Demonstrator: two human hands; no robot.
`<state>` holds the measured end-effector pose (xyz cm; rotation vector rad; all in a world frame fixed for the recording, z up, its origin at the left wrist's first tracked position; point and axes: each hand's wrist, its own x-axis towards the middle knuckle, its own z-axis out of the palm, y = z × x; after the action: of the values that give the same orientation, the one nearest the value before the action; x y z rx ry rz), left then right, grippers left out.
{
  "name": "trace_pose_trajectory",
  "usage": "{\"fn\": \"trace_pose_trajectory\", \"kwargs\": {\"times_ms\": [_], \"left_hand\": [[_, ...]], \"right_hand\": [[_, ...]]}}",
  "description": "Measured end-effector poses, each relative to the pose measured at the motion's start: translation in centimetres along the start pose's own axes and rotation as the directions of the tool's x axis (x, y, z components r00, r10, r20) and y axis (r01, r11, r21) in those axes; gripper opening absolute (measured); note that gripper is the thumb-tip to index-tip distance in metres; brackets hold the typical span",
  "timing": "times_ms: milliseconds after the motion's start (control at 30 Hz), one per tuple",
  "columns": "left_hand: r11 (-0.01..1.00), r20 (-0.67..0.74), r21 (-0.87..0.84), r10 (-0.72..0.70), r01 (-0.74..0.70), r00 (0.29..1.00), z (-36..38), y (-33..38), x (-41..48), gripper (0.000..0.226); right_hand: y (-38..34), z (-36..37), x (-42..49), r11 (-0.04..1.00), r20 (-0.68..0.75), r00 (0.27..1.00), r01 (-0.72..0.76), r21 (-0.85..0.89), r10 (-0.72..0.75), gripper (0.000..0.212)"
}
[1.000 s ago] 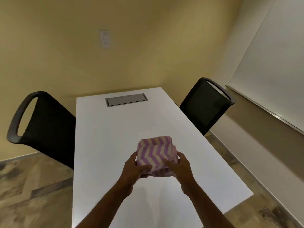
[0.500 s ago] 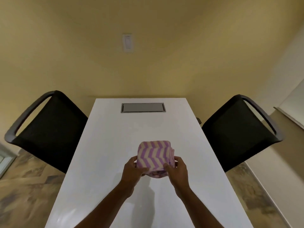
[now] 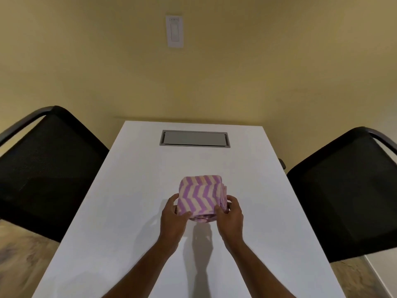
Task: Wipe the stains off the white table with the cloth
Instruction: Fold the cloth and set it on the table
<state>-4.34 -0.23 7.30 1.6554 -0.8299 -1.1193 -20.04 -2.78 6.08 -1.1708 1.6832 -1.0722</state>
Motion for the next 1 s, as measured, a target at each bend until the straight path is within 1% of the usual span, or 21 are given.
{"fn": "trace_pose_trajectory", "kwargs": {"times_ms": [100, 233, 433, 500, 567, 633, 667, 700, 733, 767, 800, 833, 867, 900, 933, 1000], "left_hand": [[0.999, -0.038, 0.034, 0.026, -0.025, 0.999, 0.8, -1.4, 2.6, 0.060], [0.994, -0.055, 0.083, 0.074, -0.070, 0.996, 2.0, -2.5, 5.9, 0.060], [0.993, -0.057, 0.084, 0.090, -0.085, 0.994, 3.7, -4.3, 9.3, 0.061], [0.985, -0.050, 0.136, 0.113, -0.105, 0.992, 4.0, -5.4, 9.7, 0.051], [0.956, -0.039, 0.259, 0.151, -0.136, 0.988, 4.1, -6.4, 9.8, 0.046], [0.904, -0.017, 0.382, 0.212, -0.189, 0.977, 4.0, -7.3, 9.6, 0.051], [0.862, 0.010, 0.450, 0.256, -0.233, 0.967, 3.8, -7.7, 9.6, 0.054], [0.796, 0.060, 0.534, 0.299, -0.284, 0.952, 3.7, -8.1, 9.6, 0.057], [0.698, 0.132, 0.633, 0.328, -0.334, 0.935, 3.6, -8.4, 9.7, 0.060], [0.583, 0.216, 0.719, 0.328, -0.377, 0.920, 3.4, -8.7, 9.8, 0.060], [0.475, 0.294, 0.779, 0.302, -0.410, 0.907, 3.3, -9.0, 10.0, 0.058], [0.391, 0.351, 0.814, 0.258, -0.430, 0.900, 3.1, -9.2, 10.2, 0.057], [0.335, 0.380, 0.835, 0.221, -0.436, 0.898, 3.0, -9.4, 10.4, 0.056], [0.306, 0.390, 0.847, 0.200, -0.435, 0.899, 2.8, -9.4, 10.5, 0.056], [0.300, 0.387, 0.852, 0.194, -0.430, 0.902, 2.7, -9.3, 10.5, 0.058], [0.314, 0.368, 0.850, 0.223, -0.424, 0.903, 2.6, -8.8, 10.2, 0.062]], "right_hand": [[1.4, 1.8, 2.4, 1.000, 0.004, 1.000, 0.020, -0.020, -0.020, 0.029], [2.8, 3.4, 5.5, 0.997, 0.004, 0.998, 0.059, -0.039, -0.059, 0.029], [5.1, 4.9, 8.9, 0.988, 0.006, 0.994, 0.108, -0.108, -0.108, 0.029], [6.1, 5.3, 9.2, 0.975, 0.031, 0.989, 0.149, -0.163, -0.146, 0.028], [7.0, 5.6, 9.1, 0.946, 0.067, 0.978, 0.209, -0.249, -0.199, 0.028], [7.7, 5.7, 8.7, 0.916, 0.113, 0.972, 0.233, -0.327, -0.207, 0.031], [8.0, 5.7, 8.6, 0.880, 0.136, 0.967, 0.254, -0.402, -0.217, 0.035], [8.4, 5.6, 8.5, 0.806, 0.175, 0.951, 0.310, -0.504, -0.255, 0.040], [8.8, 5.5, 8.5, 0.696, 0.235, 0.926, 0.377, -0.612, -0.295, 0.045], [9.1, 5.5, 8.5, 0.606, 0.298, 0.906, 0.423, -0.674, -0.300, 0.047], [9.3, 5.4, 8.5, 0.551, 0.348, 0.899, 0.439, -0.710, -0.267, 0.048], [9.6, 5.3, 8.5, 0.510, 0.378, 0.898, 0.439, -0.740, -0.225, 0.049], [9.7, 5.3, 8.5, 0.478, 0.398, 0.896, 0.441, -0.760, -0.196, 0.051], [9.9, 5.2, 8.4, 0.451, 0.414, 0.893, 0.447, -0.772, -0.176, 0.052], [9.8, 5.1, 8.3, 0.437, 0.426, 0.889, 0.454, -0.776, -0.167, 0.053], [9.3, 4.9, 7.9, 0.444, 0.437, 0.883, 0.466, -0.766, -0.173, 0.054]]}}
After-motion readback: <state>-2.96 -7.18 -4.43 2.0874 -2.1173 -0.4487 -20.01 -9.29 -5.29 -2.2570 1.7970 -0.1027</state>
